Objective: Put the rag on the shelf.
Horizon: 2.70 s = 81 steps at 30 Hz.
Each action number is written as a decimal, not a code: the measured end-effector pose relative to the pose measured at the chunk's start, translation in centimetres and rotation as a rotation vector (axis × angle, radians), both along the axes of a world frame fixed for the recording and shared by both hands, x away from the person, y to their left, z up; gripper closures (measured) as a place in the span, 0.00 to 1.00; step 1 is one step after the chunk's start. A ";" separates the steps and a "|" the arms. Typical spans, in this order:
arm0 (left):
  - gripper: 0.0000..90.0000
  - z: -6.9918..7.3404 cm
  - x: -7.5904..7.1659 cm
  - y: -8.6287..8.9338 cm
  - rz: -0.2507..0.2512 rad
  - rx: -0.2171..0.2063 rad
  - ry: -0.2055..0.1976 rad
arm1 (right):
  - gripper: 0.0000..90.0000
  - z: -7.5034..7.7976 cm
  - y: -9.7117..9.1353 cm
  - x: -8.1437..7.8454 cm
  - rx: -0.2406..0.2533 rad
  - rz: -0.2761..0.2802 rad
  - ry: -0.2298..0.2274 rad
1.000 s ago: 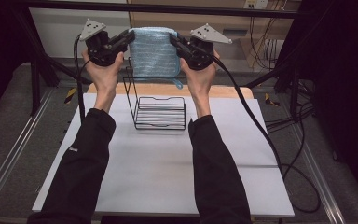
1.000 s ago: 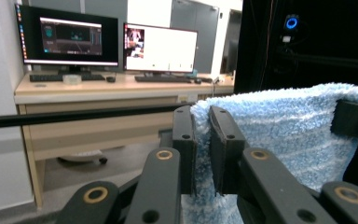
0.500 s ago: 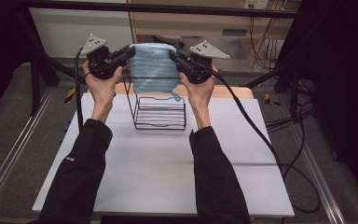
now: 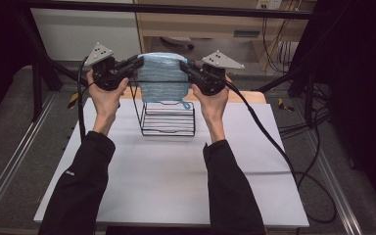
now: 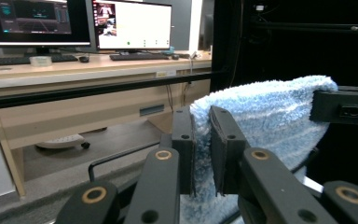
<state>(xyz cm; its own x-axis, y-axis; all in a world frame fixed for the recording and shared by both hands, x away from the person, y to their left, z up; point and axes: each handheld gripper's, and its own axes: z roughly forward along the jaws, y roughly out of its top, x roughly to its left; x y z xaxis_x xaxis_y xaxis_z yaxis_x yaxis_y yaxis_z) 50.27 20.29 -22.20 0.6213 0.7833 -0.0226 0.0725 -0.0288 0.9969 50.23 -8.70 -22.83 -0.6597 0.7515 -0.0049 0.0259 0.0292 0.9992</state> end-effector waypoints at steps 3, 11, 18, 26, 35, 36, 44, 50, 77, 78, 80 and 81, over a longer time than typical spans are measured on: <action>0.89 -0.3 -0.4 0.2 -0.011 0.007 0.004 | 0.92 -0.1 -0.1 -0.4 -0.010 0.012 0.004; 0.89 -0.5 -1.1 0.5 -0.034 0.043 0.012 | 0.92 -0.3 -0.3 -0.9 -0.042 0.037 0.012; 0.89 -1.0 -1.8 0.7 -0.065 0.055 0.024 | 0.91 -0.5 -0.5 -1.5 -0.066 0.062 0.036; 0.88 -1.5 -2.9 0.8 -0.086 0.110 0.035 | 0.91 -0.8 -0.6 -2.1 -0.117 0.094 0.064; 0.86 -2.3 -3.5 0.8 -0.088 0.130 0.075 | 0.91 -1.2 -0.4 -2.6 -0.167 0.108 0.066; 0.86 -2.2 -3.6 0.8 -0.088 0.132 0.080 | 0.91 -1.2 -0.4 -2.6 -0.165 0.111 0.068; 0.82 -0.7 -3.9 1.1 -0.082 0.147 0.119 | 0.91 -1.6 -0.6 -2.6 -0.157 0.128 0.071; 0.83 1.6 -4.2 1.1 -0.040 0.106 0.091 | 0.91 -1.7 -0.7 -2.7 -0.169 0.136 0.067; 1.00 0.0 -2.1 -0.9 -0.057 0.218 0.221 | 0.75 -2.1 -0.8 -3.1 -0.179 0.167 0.082; 1.00 -0.1 -2.2 -1.0 -0.055 0.224 0.217 | 0.73 -2.0 -0.8 -3.1 -0.170 0.169 0.084; 1.00 -0.3 -2.3 -1.1 -0.061 0.229 0.214 | 0.66 -1.9 -0.9 -3.3 -0.158 0.174 0.088; 1.00 -0.3 -2.3 -1.1 -0.062 0.232 0.212 | 0.64 -1.8 -0.9 -3.3 -0.148 0.179 0.092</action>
<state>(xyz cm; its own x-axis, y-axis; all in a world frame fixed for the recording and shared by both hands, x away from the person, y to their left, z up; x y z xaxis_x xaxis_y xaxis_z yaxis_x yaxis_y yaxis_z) 47.98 19.19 -22.53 0.6683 0.7437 0.0183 0.2689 -0.2644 0.9262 46.93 -9.64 -24.62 -0.7853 0.6178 -0.0403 0.0975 0.1876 0.9774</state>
